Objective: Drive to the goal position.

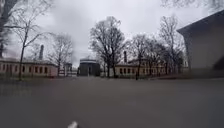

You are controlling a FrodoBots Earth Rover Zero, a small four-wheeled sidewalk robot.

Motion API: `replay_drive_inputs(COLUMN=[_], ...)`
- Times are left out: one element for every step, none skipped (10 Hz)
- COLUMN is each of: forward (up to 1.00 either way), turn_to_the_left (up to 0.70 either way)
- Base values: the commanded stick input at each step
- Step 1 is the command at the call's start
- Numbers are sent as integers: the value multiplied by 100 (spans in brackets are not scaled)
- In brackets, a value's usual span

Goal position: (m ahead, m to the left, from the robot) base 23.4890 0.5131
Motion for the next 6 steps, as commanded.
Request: replay_drive_inputs(forward=[100, 100, 100, 100, 100, 100], turn_to_the_left=[0, 0, 0, 0, 0, 0])
